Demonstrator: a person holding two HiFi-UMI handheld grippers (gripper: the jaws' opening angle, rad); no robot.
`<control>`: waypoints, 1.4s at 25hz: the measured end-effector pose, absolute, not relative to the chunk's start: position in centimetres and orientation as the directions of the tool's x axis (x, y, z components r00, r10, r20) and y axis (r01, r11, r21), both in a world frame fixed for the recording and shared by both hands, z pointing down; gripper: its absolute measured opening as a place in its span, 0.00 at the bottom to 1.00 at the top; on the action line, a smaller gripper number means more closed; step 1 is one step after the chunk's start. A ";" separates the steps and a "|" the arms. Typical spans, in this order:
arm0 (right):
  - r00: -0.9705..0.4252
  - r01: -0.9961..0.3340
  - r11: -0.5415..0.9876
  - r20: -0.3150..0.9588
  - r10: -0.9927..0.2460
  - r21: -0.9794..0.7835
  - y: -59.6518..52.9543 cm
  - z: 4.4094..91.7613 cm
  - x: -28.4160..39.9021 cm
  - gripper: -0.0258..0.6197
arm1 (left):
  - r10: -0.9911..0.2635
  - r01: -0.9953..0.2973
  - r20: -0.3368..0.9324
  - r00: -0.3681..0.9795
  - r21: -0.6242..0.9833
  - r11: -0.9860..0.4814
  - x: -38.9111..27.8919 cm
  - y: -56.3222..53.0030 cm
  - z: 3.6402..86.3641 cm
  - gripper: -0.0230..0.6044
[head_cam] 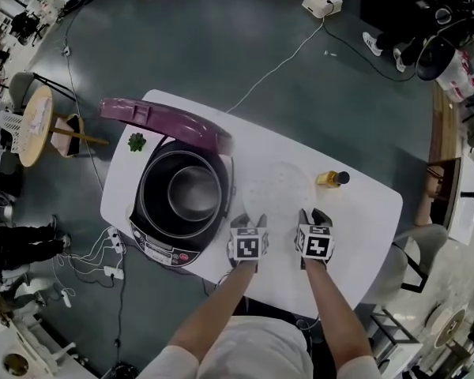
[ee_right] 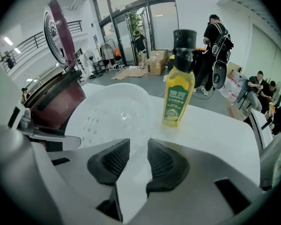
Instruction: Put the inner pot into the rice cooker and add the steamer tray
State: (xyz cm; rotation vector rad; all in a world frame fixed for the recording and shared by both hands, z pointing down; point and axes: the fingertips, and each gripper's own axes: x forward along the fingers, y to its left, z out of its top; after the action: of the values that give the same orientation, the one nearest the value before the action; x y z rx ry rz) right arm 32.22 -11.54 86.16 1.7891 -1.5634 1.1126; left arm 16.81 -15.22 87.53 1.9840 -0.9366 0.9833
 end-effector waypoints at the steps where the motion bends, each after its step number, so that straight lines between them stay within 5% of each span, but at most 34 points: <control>1: 0.009 -0.969 -0.211 0.831 -0.555 -0.131 -11.2 85.6 32.3 0.24 | -0.289 -0.830 0.844 0.451 0.278 -0.484 16.9 -15.1 87.0 0.35; 18: 0.069 -0.968 -0.218 0.710 -0.701 -0.121 -8.9 73.3 30.3 0.24 | -0.410 -0.790 0.749 0.520 0.239 -0.565 15.0 -13.2 74.5 0.33; 35: -0.017 -0.993 -0.061 0.655 -0.755 -0.096 -11.7 67.0 19.8 0.25 | -0.517 -0.841 0.704 0.488 0.221 -0.494 4.0 -14.1 67.6 0.33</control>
State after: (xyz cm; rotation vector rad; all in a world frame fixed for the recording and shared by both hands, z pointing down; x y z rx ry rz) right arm 19.76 -11.72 66.96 1.8643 -1.8175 0.7983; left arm 3.96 -14.12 67.62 2.1827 -1.1153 0.7696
